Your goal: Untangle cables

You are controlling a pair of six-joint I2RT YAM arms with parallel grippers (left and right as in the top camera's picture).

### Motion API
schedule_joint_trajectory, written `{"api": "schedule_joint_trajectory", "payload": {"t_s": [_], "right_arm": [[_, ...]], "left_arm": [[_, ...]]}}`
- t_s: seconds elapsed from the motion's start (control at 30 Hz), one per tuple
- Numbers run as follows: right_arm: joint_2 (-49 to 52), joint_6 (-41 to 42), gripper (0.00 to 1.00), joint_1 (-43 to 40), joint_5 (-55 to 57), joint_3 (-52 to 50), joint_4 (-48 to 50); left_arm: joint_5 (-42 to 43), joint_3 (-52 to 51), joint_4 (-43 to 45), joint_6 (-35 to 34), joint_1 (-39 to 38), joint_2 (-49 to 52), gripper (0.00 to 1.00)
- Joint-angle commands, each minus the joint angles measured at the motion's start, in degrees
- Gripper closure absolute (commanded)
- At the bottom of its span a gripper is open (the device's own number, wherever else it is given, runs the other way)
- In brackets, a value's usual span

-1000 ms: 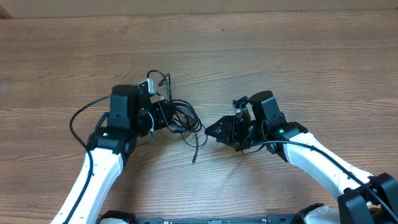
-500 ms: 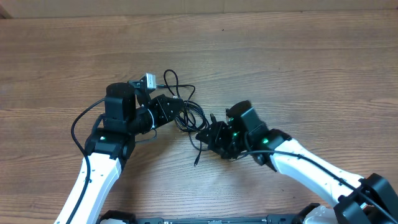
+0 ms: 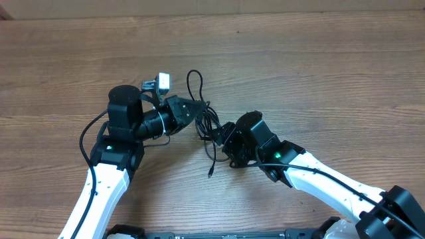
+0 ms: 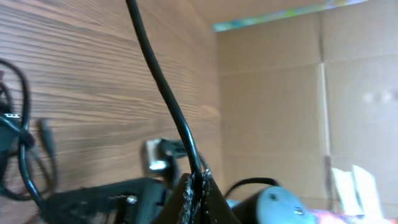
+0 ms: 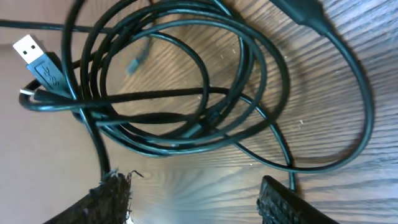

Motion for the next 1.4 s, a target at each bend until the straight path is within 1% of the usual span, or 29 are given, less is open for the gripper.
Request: {"api": "schedule_joint_trajectory", "payload": {"t_s": [0.0,0.07,0.1,0.13,0.33,0.47,0.6,0.63,0.67,0.73,0.77,0.8,0.87,0.93,0.97,1.0,1.03,1.1,1.13,1.17,1.23,1.27,1.33,1.37], "right_arm": [[-0.02,1.53,0.34,-0.11,1.51,-0.31,0.48],[0.09,1.53,0.35,-0.11,1.99,-0.31,0.46],[0.39,1.55,0.34,-0.11,2.14,-0.31,0.50],[0.63,1.55,0.34,-0.11,2.14,-0.31,0.50],[2.54,1.53,0.34,-0.11,3.98,-0.31,0.20],[2.67,1.31,0.33,-0.11,6.32,-0.31,-0.70],[2.67,1.31,0.33,-0.11,10.40,-0.31,-4.26],[2.67,1.31,0.33,-0.11,11.37,-0.31,-5.16],[2.67,0.76,0.30,-0.11,12.74,-0.31,-6.43],[2.67,-2.03,0.30,-0.11,12.72,-0.31,-6.05],[2.67,-4.79,0.27,-0.11,12.41,-0.28,-5.40],[2.62,-5.44,0.26,-0.11,12.20,-0.28,-5.25],[2.51,-6.69,0.24,-0.11,11.56,-0.28,-5.14],[2.51,-6.67,0.24,-0.13,11.21,-0.28,-5.60],[2.51,-6.67,0.24,-0.13,11.21,-0.28,-6.29],[2.51,-6.67,0.24,-0.13,11.21,-0.28,-6.45],[2.49,-6.67,0.24,-0.13,11.23,-0.28,-6.60],[2.45,-6.67,0.24,-0.13,11.21,-0.28,-6.56],[2.45,-6.69,0.24,-0.13,11.06,-0.28,-6.62],[2.45,-6.69,0.24,-0.13,10.91,-0.28,-6.67],[2.38,-6.71,0.23,-0.13,10.49,-0.28,-6.78],[2.21,-6.80,0.23,-0.13,10.32,-0.28,-6.91],[1.90,-8.81,0.20,-0.13,10.19,-0.28,-7.04],[1.79,-9.73,0.17,-0.13,10.16,-0.28,-7.32]], "left_arm": [[6.03,1.38,3.72,-9.55,0.33,-1.05,0.96],[7.76,1.38,7.74,-14.75,0.33,-1.05,0.96],[8.52,1.38,11.87,-18.71,0.33,-1.03,0.96],[8.72,1.38,15.04,-20.94,0.33,-1.03,0.96],[8.13,1.38,42.10,-38.95,0.35,-1.03,0.96],[7.13,1.38,50.60,-45.79,1.42,-1.03,0.96],[7.85,1.38,52.74,-49.72,3.76,-1.03,0.96],[8.04,1.38,52.72,-49.72,4.13,-1.03,0.96],[8.81,1.38,52.65,-49.66,4.79,-1.03,0.96],[9.11,1.38,51.87,-49.46,4.81,-1.03,0.96],[9.33,1.38,51.67,-49.44,4.83,-0.87,0.95],[9.53,1.38,51.65,-49.40,4.81,-0.81,0.94],[10.05,1.36,51.63,-46.38,4.83,-0.57,0.93],[10.58,1.36,51.19,-42.25,4.83,-0.26,0.92],[10.60,1.36,48.19,-37.29,4.81,-0.02,0.90],[10.60,1.36,46.27,-35.17,4.81,0.04,0.88],[10.56,1.36,39.89,-29.29,4.81,0.15,0.85],[10.01,1.36,31.71,-23.19,4.81,0.46,0.80],[8.81,1.36,26.21,-19.21,4.81,0.74,0.78],[7.26,1.36,21.42,-15.87,4.81,1.18,0.74],[3.34,1.36,13.62,-10.34,4.81,1.95,0.62],[0.66,1.36,9.94,-7.41,4.81,2.38,0.54],[-6.32,1.36,3.52,-1.29,4.81,3.39,0.41],[-12.72,1.36,-0.09,3.13,4.81,4.39,0.38]]}}
